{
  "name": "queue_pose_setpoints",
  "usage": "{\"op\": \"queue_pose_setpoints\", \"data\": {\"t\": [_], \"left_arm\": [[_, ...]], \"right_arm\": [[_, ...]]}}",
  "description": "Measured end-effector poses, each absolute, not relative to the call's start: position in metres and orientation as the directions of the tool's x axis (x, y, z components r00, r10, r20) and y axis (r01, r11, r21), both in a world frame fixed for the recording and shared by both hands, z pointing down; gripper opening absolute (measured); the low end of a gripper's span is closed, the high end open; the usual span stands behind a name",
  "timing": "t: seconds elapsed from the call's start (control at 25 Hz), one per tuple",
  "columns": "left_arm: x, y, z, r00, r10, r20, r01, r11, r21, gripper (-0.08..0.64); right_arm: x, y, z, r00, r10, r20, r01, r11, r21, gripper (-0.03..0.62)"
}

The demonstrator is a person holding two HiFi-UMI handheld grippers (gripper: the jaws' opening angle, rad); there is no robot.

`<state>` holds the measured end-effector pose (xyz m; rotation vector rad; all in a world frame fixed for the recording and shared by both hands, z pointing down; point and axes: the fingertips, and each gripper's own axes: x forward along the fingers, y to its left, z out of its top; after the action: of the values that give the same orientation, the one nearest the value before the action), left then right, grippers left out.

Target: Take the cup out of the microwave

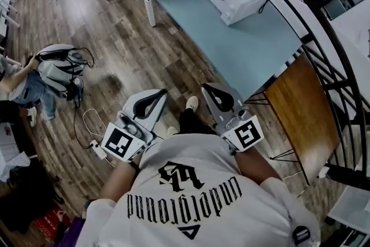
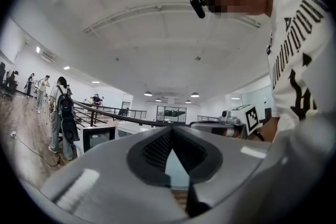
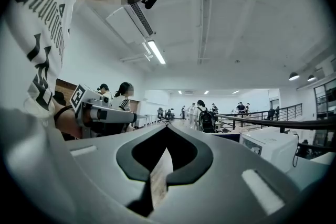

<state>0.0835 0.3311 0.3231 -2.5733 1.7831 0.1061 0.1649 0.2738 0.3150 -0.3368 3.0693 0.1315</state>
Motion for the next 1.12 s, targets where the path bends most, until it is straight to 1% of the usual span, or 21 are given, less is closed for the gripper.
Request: {"op": "queue_pose_setpoints", "data": {"t": [0.12, 0.36, 0.76, 0.96, 1.12], "left_arm": [[0.071, 0.316, 0.330, 0.322, -0.946, -0.044, -0.945, -0.324, 0.053, 0.050], [0.049, 0.259, 0.344, 0.305, -0.952, -0.014, -0.949, -0.305, 0.082, 0.051], [0.040, 0.137, 0.337, 0.330, -0.944, 0.003, -0.943, -0.330, 0.037, 0.050], [0.041, 0.087, 0.337, 0.323, -0.946, 0.005, -0.946, -0.322, 0.032, 0.051], [0.042, 0.060, 0.342, 0.353, -0.935, 0.025, -0.935, -0.353, 0.026, 0.051]], "right_arm": [[0.152, 0.252, 0.326, -0.980, -0.196, -0.038, -0.197, 0.980, 0.038, 0.002], [0.130, 0.192, 0.337, -0.983, -0.180, -0.016, -0.181, 0.983, 0.032, 0.002], [0.129, 0.075, 0.340, -0.977, -0.211, -0.012, -0.211, 0.977, 0.011, 0.002], [0.126, 0.040, 0.342, -0.984, -0.180, -0.008, -0.180, 0.984, 0.019, 0.002], [0.128, 0.019, 0.347, -0.980, -0.201, -0.006, -0.201, 0.980, 0.004, 0.002]]}}
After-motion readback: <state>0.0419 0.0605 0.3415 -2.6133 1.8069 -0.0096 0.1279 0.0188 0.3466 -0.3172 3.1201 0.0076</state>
